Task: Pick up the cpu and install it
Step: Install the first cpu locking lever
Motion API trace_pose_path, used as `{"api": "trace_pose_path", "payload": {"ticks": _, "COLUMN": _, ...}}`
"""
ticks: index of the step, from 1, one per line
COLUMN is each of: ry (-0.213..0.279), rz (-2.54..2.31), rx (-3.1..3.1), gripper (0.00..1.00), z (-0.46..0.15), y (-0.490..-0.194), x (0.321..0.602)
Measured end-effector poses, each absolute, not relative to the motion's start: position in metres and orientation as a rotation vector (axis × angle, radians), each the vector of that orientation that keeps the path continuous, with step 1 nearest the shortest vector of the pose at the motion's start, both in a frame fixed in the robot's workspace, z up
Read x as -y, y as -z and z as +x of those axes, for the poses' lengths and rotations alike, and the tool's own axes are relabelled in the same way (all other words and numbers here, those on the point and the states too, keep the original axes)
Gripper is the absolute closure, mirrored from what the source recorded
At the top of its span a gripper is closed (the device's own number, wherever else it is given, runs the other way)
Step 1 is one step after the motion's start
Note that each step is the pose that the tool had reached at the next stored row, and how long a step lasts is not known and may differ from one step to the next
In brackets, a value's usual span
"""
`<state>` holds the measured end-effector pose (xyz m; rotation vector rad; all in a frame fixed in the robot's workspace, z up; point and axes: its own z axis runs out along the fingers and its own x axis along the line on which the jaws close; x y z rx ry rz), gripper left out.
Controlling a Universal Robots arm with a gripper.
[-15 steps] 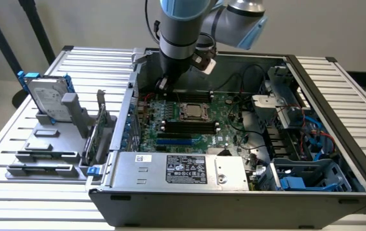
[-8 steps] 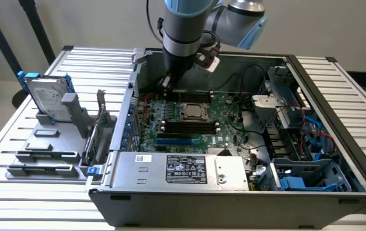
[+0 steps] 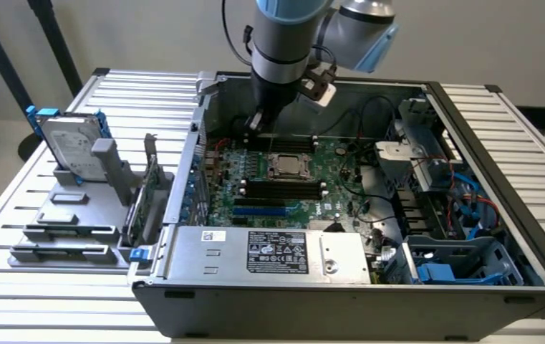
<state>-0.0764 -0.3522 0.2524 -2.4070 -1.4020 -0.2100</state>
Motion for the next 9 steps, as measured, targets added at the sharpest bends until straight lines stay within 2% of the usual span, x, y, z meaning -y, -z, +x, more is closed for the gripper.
{"api": "trace_pose_path", "payload": {"ticks": 9, "ry": 0.219, "rz": -2.427, "rx": 1.401, "gripper": 0.89, "z": -0.0679, "y": -0.2464, "x": 0.3522}}
